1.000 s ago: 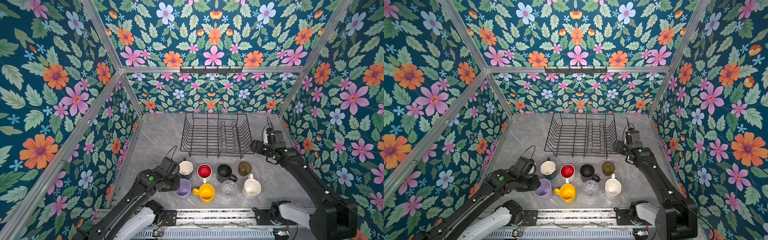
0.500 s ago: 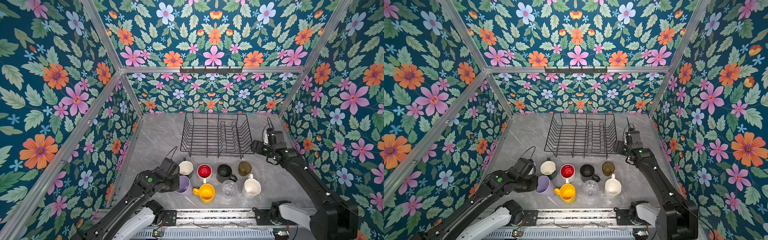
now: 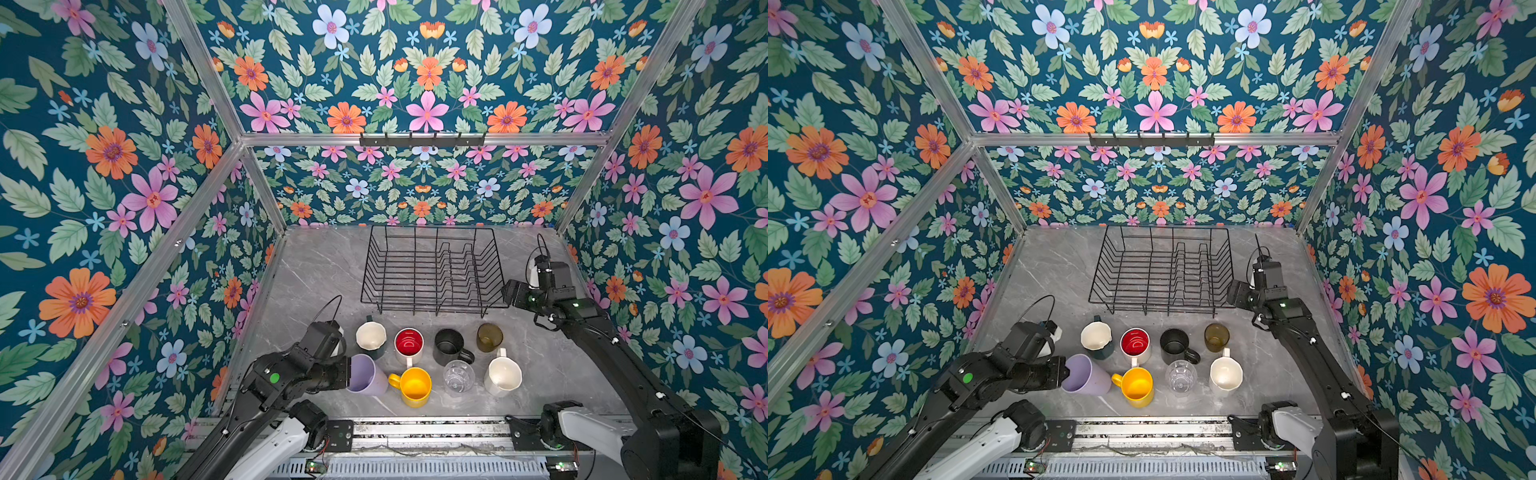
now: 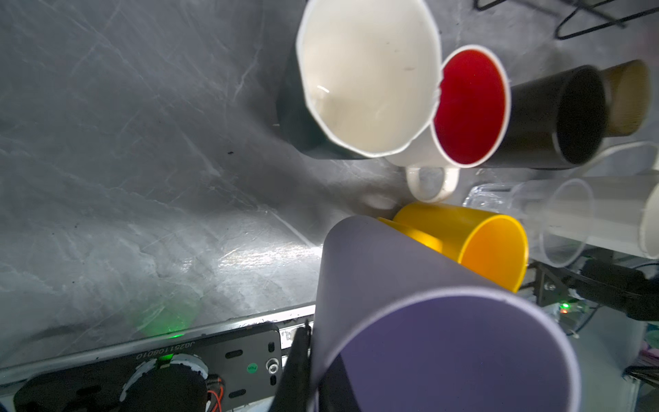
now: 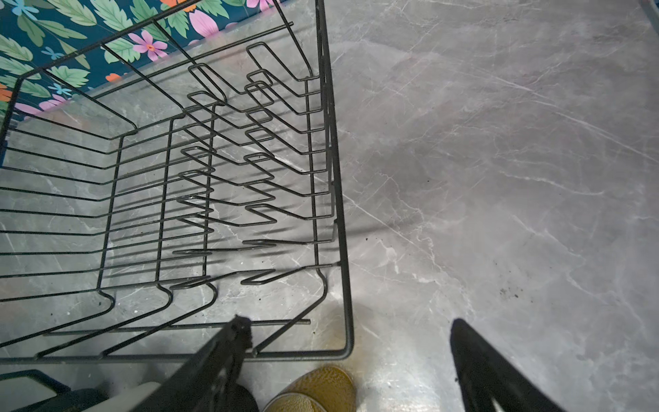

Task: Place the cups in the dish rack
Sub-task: 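Close the left gripper on the lavender cup rim and lift it, then carry the lavender cup above the rack while the right gripper reaches toward it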

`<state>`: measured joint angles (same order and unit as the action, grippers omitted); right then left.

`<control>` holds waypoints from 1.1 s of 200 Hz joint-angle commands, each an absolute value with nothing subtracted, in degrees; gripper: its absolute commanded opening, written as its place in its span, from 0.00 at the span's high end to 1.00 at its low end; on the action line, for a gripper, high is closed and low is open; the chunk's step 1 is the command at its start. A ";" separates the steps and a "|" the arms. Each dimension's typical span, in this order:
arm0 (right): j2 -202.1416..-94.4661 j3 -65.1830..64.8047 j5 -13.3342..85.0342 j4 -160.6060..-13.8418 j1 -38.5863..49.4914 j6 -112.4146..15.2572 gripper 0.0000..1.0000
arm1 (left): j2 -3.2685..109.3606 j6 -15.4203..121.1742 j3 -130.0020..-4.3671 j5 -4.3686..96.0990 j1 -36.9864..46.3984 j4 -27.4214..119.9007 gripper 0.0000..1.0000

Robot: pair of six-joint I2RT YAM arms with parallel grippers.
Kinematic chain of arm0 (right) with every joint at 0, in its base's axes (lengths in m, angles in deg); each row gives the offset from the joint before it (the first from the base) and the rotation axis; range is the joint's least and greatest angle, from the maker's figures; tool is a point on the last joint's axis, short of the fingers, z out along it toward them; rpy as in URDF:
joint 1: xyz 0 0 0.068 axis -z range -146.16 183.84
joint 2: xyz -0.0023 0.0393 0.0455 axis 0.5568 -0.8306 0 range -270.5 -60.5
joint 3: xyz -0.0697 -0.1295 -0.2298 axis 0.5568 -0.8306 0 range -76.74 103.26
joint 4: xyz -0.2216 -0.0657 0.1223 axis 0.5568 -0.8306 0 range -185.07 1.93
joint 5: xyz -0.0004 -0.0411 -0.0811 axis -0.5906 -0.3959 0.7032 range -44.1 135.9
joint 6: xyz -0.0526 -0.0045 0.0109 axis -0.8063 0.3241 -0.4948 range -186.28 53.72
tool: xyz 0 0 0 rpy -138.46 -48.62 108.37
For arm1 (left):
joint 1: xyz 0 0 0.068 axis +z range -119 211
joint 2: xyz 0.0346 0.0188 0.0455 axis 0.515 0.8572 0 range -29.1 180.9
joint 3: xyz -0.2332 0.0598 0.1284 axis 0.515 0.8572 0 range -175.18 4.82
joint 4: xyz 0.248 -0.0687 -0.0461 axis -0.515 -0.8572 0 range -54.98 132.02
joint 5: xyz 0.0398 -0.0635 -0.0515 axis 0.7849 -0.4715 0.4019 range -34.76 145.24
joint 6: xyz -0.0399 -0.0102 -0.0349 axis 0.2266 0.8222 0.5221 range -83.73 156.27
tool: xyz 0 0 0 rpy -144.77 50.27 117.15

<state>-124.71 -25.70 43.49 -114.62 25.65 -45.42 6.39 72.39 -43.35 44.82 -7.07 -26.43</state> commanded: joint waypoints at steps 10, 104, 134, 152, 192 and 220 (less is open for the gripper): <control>-123.91 -24.28 41.63 -115.21 25.57 -45.71 0.11 | 2.90 72.74 -47.32 40.05 -7.06 -24.48 1.00; -114.32 -24.82 21.23 -105.76 25.57 -39.31 0.08 | 0.97 70.81 -48.70 35.72 -7.06 2.19 1.00; -113.62 -27.20 8.78 -91.41 25.57 -32.25 0.08 | 2.40 71.16 -41.97 33.79 -7.06 21.35 1.00; -115.41 -27.30 1.97 -84.38 25.57 -29.22 0.08 | 5.83 71.38 -40.15 32.11 -7.06 28.76 1.00; -120.44 -27.98 -13.62 -71.62 25.57 -22.15 0.08 | 14.09 73.40 -36.21 26.77 -6.84 46.24 1.00; -122.89 -28.99 -19.92 -64.83 25.57 -17.89 0.08 | 19.22 74.33 -35.84 23.02 -6.06 53.56 1.00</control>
